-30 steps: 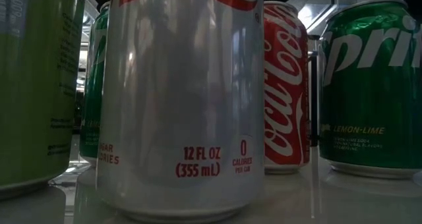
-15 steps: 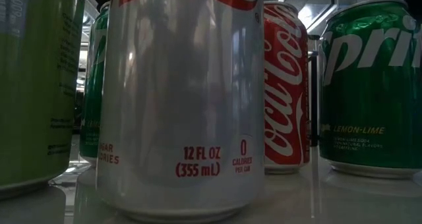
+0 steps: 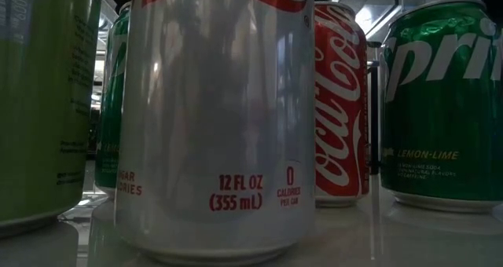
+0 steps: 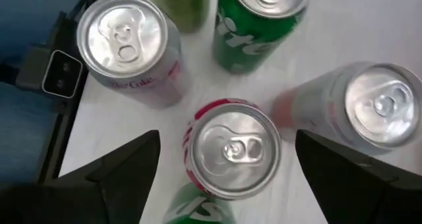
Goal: Place canned beverage on shelf
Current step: Put the red white soda can on the shelf aligned with the other white soda can
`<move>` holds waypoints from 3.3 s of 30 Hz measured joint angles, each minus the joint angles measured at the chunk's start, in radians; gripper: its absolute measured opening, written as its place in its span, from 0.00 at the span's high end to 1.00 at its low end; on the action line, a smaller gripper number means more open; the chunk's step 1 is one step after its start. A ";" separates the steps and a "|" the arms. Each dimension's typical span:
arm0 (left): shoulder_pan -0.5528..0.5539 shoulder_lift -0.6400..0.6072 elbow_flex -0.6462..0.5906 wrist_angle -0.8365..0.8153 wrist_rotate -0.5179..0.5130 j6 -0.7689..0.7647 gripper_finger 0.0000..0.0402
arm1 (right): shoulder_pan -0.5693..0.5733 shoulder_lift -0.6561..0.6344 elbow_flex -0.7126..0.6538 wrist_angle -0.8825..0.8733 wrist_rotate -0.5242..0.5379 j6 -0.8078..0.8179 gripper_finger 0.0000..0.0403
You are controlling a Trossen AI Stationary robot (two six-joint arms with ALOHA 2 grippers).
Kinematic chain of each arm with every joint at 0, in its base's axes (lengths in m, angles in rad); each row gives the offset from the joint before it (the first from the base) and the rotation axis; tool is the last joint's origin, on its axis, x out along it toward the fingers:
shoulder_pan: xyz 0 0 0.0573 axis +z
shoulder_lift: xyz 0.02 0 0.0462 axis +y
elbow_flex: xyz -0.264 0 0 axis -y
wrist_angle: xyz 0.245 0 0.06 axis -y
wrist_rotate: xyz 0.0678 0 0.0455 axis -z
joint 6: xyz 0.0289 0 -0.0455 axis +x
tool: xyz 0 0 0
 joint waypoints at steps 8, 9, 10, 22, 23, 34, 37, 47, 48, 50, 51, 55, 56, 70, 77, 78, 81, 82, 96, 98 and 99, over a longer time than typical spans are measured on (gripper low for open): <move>0.000 0.000 0.000 -0.005 0.004 0.000 0.01 | 0.006 0.028 0.000 -0.046 0.051 0.019 0.13; 0.000 0.000 0.000 -0.005 0.004 0.000 0.01 | 0.006 0.036 0.000 -0.048 0.048 0.024 0.13; 0.000 0.000 0.000 -0.005 0.004 0.000 0.01 | 0.006 0.044 0.000 -0.044 0.037 0.029 0.13; 0.000 0.000 0.000 -0.012 0.006 0.000 0.01 | 0.006 0.081 0.000 -0.040 0.052 0.033 0.13; 0.000 0.000 0.000 -0.015 0.006 0.000 0.01 | 0.006 0.081 0.000 -0.035 0.052 0.033 0.13; 0.000 0.000 0.000 -0.015 0.004 0.000 0.01 | 0.006 0.080 0.000 -0.015 0.051 0.033 0.13; 0.000 0.000 0.000 -0.015 0.004 0.000 0.01 | 0.006 0.080 0.000 -0.015 0.051 0.033 0.15; 0.000 0.000 0.000 -0.015 0.004 0.000 0.01 | 0.006 0.079 0.000 -0.014 0.052 0.030 0.31; 0.000 0.000 0.000 -0.015 0.004 0.000 0.01 | 0.005 0.079 0.001 -0.014 0.050 0.030 0.31; 0.000 0.000 0.000 -0.015 0.003 0.000 0.01 | 0.005 0.078 0.001 -0.014 0.044 0.030 0.30; 0.000 0.000 0.000 -0.015 0.003 0.000 0.01 | 0.005 0.078 0.001 -0.014 0.041 0.031 0.29; 0.000 0.000 0.000 -0.015 0.003 0.000 0.01 | 0.004 0.078 0.008 -0.017 0.029 0.031 0.30; 0.000 0.000 0.000 -0.015 0.003 0.000 0.01 | 0.003 0.078 0.010 -0.017 0.024 0.031 0.31; 0.000 0.000 0.000 -0.015 0.003 0.005 0.01 | -0.010 0.080 0.149 -0.175 -0.011 0.024 0.33; 0.000 0.000 0.000 -0.015 0.003 0.007 0.01 | -0.024 0.080 0.310 -0.304 -0.067 0.012 0.33; 0.000 0.000 0.000 -0.015 0.003 0.007 0.01 | -0.029 0.080 0.336 -0.321 -0.070 0.003 0.33; 0.000 0.000 0.000 -0.015 0.003 0.007 0.01 | -0.054 0.080 0.406 -0.366 -0.077 -0.008 0.32; 0.000 0.000 0.000 -0.015 0.003 0.007 0.01 | -0.064 0.080 0.427 -0.377 -0.074 -0.014 0.32; 0.000 0.000 0.000 -0.015 -0.001 0.008 0.01 | -0.238 0.080 0.631 -0.514 -0.081 -0.202 0.32; 0.000 0.000 0.000 -0.015 -0.001 0.008 0.01 | -0.270 0.078 0.635 -0.526 -0.082 -0.239 0.32; 0.000 0.000 0.000 -0.015 -0.001 0.008 0.01 | -0.288 0.078 0.635 -0.526 -0.082 -0.257 0.32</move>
